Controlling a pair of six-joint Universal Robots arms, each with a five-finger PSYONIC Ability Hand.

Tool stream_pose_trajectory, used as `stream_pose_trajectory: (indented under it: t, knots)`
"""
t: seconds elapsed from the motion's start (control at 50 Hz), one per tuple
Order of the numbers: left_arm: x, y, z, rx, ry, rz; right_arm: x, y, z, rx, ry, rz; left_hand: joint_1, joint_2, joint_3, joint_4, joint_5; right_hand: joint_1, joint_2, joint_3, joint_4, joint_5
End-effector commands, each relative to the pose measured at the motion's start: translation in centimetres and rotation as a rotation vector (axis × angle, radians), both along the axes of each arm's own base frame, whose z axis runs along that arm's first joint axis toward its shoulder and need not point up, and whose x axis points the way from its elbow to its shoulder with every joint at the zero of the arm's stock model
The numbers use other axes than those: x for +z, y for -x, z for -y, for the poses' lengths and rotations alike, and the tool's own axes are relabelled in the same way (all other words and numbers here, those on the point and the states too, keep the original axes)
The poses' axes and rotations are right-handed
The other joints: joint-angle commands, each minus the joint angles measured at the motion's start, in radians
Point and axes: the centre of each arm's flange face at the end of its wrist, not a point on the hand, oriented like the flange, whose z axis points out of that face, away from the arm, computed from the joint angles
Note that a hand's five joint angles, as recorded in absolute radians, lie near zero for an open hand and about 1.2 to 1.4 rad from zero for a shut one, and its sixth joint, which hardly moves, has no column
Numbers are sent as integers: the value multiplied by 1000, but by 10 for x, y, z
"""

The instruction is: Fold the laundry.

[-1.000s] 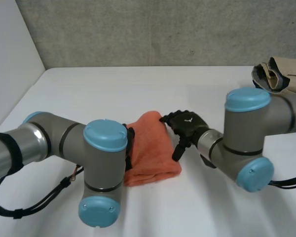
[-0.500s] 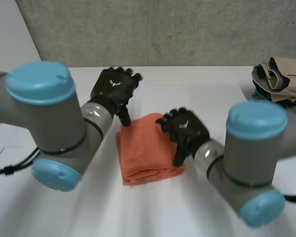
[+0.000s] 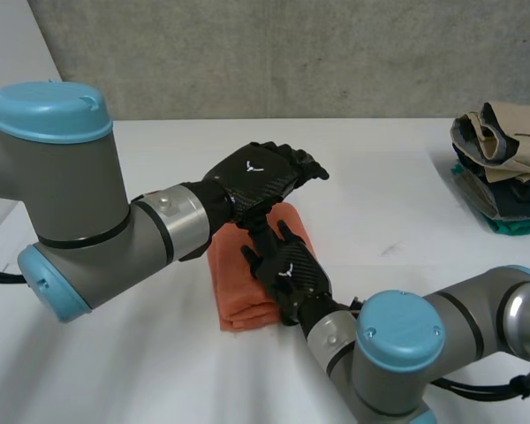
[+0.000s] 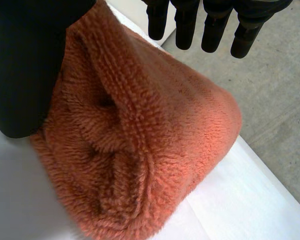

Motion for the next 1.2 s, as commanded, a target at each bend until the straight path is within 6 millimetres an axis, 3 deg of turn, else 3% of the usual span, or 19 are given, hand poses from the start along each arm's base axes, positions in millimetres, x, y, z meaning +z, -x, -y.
stream_pose_trajectory:
  t: [0.02,0.16,0.38,0.42,0.52,0.68,0.82,1.0,1.1,1.18,1.2]
  knots:
    - [2,1,1,3,8,-8,2,-7,9,1,16,16,-22,-20,-23,-18,-19,178,188,192,194,178]
    - [3,0,2,8,11,-11,2,-12,16,3,35,34,-22,-20,-23,-18,-19,384,394,398,400,383]
    - [5,-1,4,13,16,-16,6,-20,25,1,63,62,-16,-14,-17,-12,-13,1173,1183,1187,1189,1173]
    - [8,-2,4,14,22,-20,11,-21,29,-5,74,73,-16,-14,-17,-12,-13,1176,1185,1190,1192,1175]
    - [17,-4,10,29,54,-39,32,-22,47,-32,127,117,-13,-11,-14,-9,-10,1176,1185,1190,1192,1175]
    - [50,-17,24,112,154,-96,89,-12,97,-115,259,219,-22,-20,-23,-18,-19,1176,1185,1190,1192,1175]
    - [71,-27,29,148,172,-159,153,13,144,-213,408,304,-25,-23,-26,-21,-22,1176,1185,1190,1192,1175]
    - [88,-31,36,166,181,-257,236,75,208,-362,639,384,-19,-17,-20,-15,-16,1176,1185,1190,1192,1175]
    - [84,-30,34,163,170,-254,255,119,238,-439,711,373,-19,-17,-20,-15,-16,1176,1185,1190,1192,1175]
    - [83,-28,32,158,167,-253,256,158,261,-485,737,344,-16,-14,-17,-12,-13,1176,1185,1190,1192,1175]
    - [83,-29,33,160,166,-252,252,177,272,-504,728,337,-16,-14,-17,-12,-13,1176,1185,1190,1192,1175]
